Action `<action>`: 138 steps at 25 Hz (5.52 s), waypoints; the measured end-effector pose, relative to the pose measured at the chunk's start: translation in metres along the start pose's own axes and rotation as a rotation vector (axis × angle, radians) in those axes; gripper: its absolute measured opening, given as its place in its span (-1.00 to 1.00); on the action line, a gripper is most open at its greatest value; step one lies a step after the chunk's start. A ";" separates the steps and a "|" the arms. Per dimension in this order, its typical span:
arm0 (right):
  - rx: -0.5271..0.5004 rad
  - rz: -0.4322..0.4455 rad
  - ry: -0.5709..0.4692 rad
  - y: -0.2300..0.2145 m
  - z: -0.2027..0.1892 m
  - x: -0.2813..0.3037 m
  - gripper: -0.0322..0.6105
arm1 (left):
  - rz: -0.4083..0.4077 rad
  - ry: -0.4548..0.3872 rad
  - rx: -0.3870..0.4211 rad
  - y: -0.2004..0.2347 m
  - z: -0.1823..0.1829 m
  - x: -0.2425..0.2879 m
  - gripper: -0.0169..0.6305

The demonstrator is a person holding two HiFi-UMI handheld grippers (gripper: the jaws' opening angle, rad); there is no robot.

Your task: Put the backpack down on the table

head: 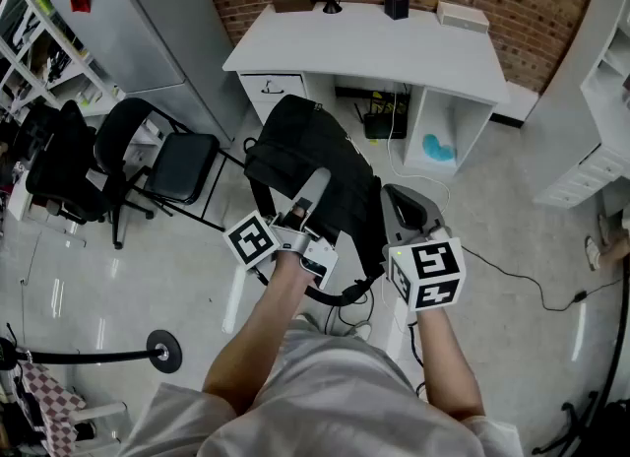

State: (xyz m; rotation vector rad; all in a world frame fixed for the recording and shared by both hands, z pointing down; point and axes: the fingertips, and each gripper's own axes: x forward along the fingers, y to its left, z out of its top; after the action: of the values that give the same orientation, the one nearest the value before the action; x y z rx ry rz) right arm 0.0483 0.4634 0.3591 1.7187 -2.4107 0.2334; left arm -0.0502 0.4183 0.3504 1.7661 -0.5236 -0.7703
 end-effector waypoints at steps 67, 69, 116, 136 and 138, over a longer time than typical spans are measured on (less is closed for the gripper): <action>-0.016 -0.173 0.056 -0.029 0.072 0.311 -0.89 | -0.051 0.185 -0.139 0.113 0.253 0.174 -0.62; -0.009 -0.176 0.053 -0.043 0.072 0.316 -0.89 | -0.051 0.189 -0.132 0.115 0.251 0.186 -0.62; -0.005 -0.196 -0.010 -0.311 0.121 0.442 -0.89 | -0.174 0.350 -0.121 0.164 0.232 0.495 -0.62; 0.057 -0.418 0.057 -0.371 0.139 0.555 -0.89 | -0.226 0.693 -0.204 0.219 0.283 0.615 -0.62; 0.057 -0.441 0.063 -0.373 0.141 0.563 -0.89 | -0.231 0.731 -0.209 0.226 0.285 0.622 -0.62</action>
State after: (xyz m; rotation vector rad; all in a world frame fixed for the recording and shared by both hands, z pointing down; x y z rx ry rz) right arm 0.2136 -0.2062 0.3613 2.1719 -1.9324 0.2892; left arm 0.1804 -0.2645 0.3554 1.7746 0.2445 -0.2712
